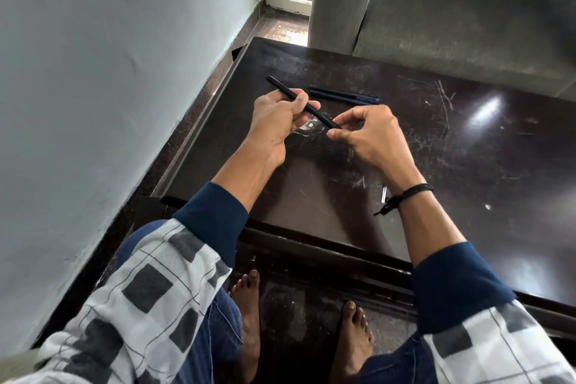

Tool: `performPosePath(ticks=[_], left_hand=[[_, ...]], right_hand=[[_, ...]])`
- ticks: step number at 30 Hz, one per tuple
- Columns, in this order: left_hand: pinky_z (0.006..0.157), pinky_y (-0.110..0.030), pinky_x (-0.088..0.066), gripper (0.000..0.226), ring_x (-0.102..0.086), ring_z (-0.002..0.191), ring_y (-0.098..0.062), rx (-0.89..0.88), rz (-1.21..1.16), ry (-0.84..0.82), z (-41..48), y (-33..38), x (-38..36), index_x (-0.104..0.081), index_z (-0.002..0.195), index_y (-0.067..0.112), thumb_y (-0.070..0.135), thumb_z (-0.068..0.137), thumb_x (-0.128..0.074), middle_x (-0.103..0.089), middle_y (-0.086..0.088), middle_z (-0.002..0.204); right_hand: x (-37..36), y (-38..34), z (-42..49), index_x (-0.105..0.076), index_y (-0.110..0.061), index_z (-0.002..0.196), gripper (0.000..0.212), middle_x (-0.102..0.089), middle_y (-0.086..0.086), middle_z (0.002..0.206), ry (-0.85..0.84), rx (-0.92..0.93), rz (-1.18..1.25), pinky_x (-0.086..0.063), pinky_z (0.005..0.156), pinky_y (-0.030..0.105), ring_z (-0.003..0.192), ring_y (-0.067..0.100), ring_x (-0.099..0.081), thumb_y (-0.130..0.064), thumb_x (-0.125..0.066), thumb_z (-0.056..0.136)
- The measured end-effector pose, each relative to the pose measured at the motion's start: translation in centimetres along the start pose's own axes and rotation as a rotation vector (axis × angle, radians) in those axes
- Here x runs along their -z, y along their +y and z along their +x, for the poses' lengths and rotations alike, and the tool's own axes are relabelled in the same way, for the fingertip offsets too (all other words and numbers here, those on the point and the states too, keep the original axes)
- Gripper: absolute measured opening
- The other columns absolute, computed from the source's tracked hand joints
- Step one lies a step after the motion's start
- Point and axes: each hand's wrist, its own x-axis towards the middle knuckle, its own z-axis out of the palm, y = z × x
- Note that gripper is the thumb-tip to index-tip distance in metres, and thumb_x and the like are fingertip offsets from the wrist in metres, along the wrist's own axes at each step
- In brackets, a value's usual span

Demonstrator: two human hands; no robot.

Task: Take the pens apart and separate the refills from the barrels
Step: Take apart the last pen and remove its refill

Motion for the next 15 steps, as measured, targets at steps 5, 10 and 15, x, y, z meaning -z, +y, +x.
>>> performPosePath(ticks=[5, 10, 15], left_hand=[[0.069, -0.021, -0.057, 0.009, -0.074, 0.077, -0.013, 0.001, 0.025, -0.02, -0.2, -0.6, -0.5, -0.067, 0.091, 0.012, 0.005, 0.096, -0.064, -0.078, -0.014, 0.089], [0.072, -0.023, -0.057, 0.009, -0.075, 0.079, -0.014, -0.009, 0.04, -0.018, -0.1, -0.8, -0.6, -0.066, 0.091, 0.012, 0.006, 0.097, -0.063, -0.078, -0.014, 0.089], [0.079, -0.026, -0.058, 0.008, -0.075, 0.084, -0.017, -0.065, 0.083, -0.003, -0.3, -1.2, -0.9, -0.065, 0.094, 0.01, 0.005, 0.098, -0.061, -0.077, -0.015, 0.09]], right_hand=[[0.0, 0.0, 0.1, -0.077, -0.02, 0.095, 0.017, -0.066, -0.011, 0.073, -0.004, 0.003, -0.006, -0.041, 0.057, 0.013, 0.065, 0.0, -0.058, -0.024, -0.086, 0.081], [-0.1, 0.1, 0.0, -0.076, -0.021, 0.094, 0.014, -0.064, -0.011, 0.072, 0.005, 0.01, -0.015, -0.04, 0.058, 0.014, 0.064, 0.0, -0.056, -0.023, -0.084, 0.082], [-0.5, -0.2, -0.4, -0.074, -0.023, 0.089, 0.011, -0.062, -0.013, 0.07, 0.023, 0.033, -0.062, -0.044, 0.068, 0.025, 0.065, 0.002, -0.057, -0.021, -0.083, 0.083]])
